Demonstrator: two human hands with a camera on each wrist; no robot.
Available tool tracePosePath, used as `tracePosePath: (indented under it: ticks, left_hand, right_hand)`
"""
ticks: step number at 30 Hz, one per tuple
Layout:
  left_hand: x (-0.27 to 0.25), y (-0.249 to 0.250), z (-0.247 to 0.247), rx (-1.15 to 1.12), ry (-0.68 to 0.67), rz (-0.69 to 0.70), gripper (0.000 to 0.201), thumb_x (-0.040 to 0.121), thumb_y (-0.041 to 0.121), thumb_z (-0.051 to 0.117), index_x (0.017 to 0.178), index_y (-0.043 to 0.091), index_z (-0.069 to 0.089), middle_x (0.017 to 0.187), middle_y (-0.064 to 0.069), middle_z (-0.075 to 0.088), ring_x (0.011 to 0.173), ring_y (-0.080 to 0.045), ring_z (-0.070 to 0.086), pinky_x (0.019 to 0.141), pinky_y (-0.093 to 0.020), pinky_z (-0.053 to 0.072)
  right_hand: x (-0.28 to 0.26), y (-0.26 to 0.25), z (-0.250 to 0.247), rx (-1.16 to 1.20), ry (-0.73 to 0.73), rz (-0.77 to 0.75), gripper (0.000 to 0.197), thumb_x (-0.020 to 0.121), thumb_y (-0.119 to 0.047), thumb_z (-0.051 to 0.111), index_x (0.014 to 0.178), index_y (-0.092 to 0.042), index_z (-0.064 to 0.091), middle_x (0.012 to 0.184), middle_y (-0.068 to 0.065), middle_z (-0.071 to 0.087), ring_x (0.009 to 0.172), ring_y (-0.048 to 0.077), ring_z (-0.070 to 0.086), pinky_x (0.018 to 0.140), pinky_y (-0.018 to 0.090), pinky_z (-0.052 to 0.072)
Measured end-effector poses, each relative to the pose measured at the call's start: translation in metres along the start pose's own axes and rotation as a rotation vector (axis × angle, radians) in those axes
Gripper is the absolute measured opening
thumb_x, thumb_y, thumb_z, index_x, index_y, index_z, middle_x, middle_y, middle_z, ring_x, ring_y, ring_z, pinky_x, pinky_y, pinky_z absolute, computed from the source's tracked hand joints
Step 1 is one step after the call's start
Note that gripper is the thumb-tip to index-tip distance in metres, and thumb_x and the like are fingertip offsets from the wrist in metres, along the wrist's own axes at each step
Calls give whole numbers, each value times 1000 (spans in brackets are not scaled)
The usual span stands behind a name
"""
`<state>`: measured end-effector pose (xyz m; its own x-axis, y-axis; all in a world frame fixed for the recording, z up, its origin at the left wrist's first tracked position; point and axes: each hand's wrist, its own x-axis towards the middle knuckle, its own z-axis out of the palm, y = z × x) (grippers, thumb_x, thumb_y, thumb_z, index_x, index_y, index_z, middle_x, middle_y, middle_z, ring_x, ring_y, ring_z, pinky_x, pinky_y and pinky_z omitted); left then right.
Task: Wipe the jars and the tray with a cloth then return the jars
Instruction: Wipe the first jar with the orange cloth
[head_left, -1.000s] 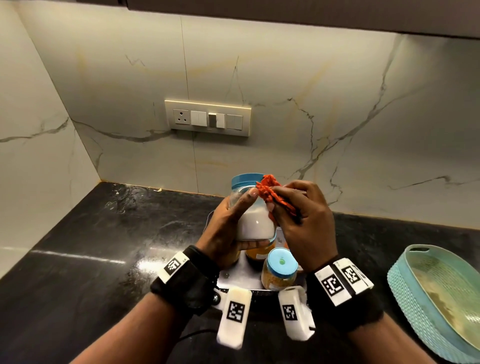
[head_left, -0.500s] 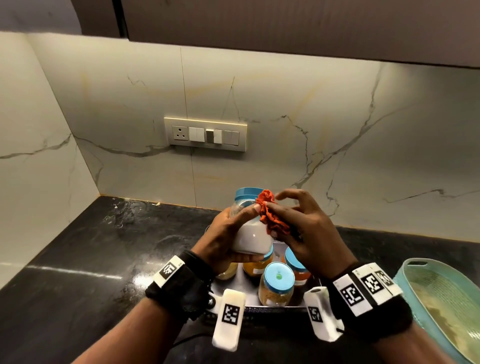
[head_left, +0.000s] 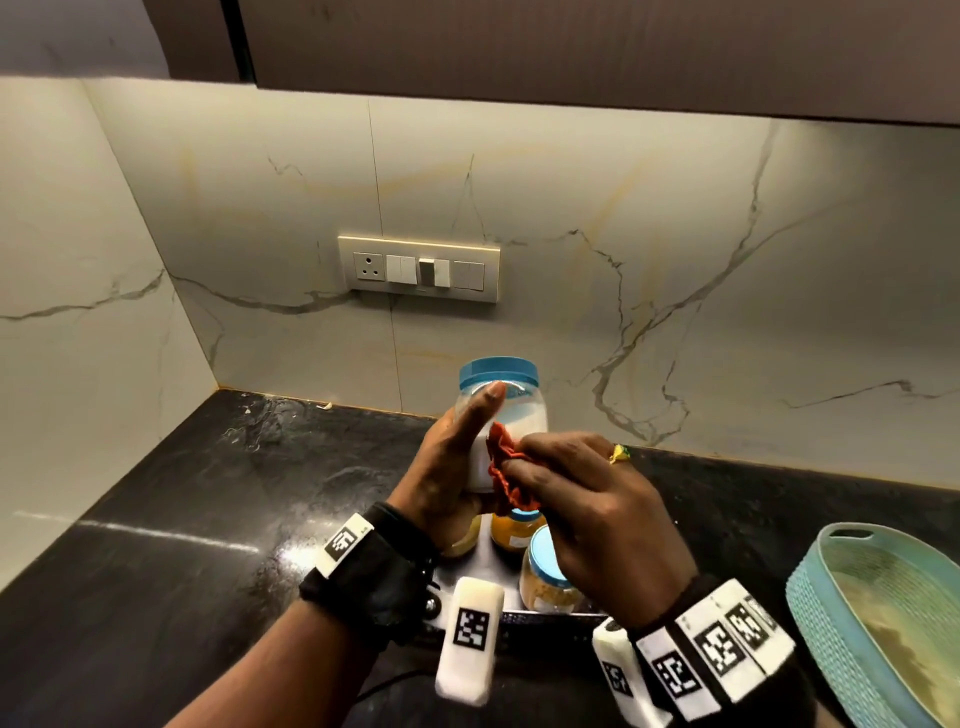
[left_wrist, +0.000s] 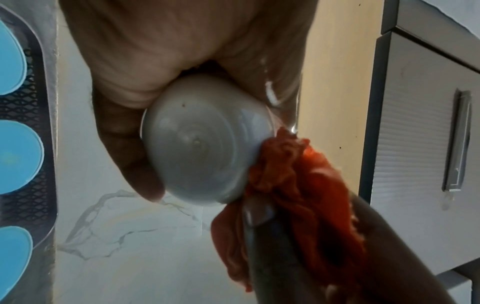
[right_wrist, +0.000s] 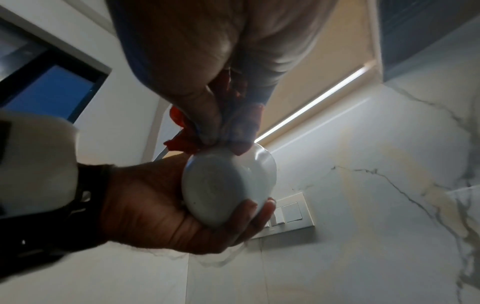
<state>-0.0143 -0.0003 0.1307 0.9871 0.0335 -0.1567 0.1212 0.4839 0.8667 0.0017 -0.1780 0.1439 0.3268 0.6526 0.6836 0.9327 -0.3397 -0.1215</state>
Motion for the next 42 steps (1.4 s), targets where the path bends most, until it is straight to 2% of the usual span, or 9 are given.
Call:
tracePosePath:
  ticks: [7,10,13,16,20,26,31,37,42]
  left_hand:
    - [-8,-7,10,-44,11,8,59,77,55,72,127,26,66,113,-11,73,94,-25,72,85,-52,57]
    - [-7,-2,8,-102,-13,-24,64,82,58,67,128,15,65,107,-13,72,91,-24,70,93,-52,55]
    - [-5,3,0,-116,-45,-8,80,79,59,71,137,5,57,98,-11,69,79,-21,68,68,-38,60]
    - [-7,5,2,-47,-70,-9,85,63,61,82,131,14,63,109,-14,73,90,-24,72,88,-49,57]
    - [-6,7,9,-53,-83,7,94,46,64,91,128,22,67,119,-16,71,100,-30,72,82,-49,60]
    - [-10,12,-2,-107,-118,4,96,58,59,91,138,16,58,129,-22,67,114,-38,68,96,-55,56]
    - [-14,12,0,-31,-4,-35,59,89,56,56,136,21,61,131,-20,67,124,-43,62,110,-66,40]
    - [-19,1,8,-61,9,-46,48,84,51,59,127,29,63,120,-15,71,105,-33,68,93,-60,52]
    - [-16,-5,4,-64,47,-34,47,86,49,70,127,27,63,115,-13,74,100,-30,73,83,-54,60]
  right_hand:
    - [23,37,-10,282,197,312,39,73,5,79,106,-16,75,106,-2,70,98,8,64,87,30,55]
    - [14,15,-11,168,153,123,35,77,3,73,107,-15,75,110,1,69,100,19,64,87,32,55]
    - [5,0,-8,87,69,-76,36,76,4,72,107,-15,76,115,3,68,102,25,64,87,31,54]
    - [17,23,-9,212,173,99,35,76,8,76,104,-15,76,109,2,69,100,15,64,87,24,52]
    - [33,36,-11,348,271,335,38,75,8,76,104,-17,75,106,-4,69,99,6,64,88,24,54]
    - [21,21,-4,407,285,316,42,79,7,74,110,-21,73,111,-4,67,106,6,62,92,18,51]
    - [22,21,-1,382,274,328,37,80,2,77,108,-21,73,108,-3,68,102,8,63,90,21,53]
    - [19,16,-7,541,231,487,64,80,2,75,135,-26,56,108,-9,69,99,3,68,81,20,57]
    - [18,19,-8,939,303,547,36,85,6,69,115,-14,71,112,15,67,95,28,71,74,44,63]
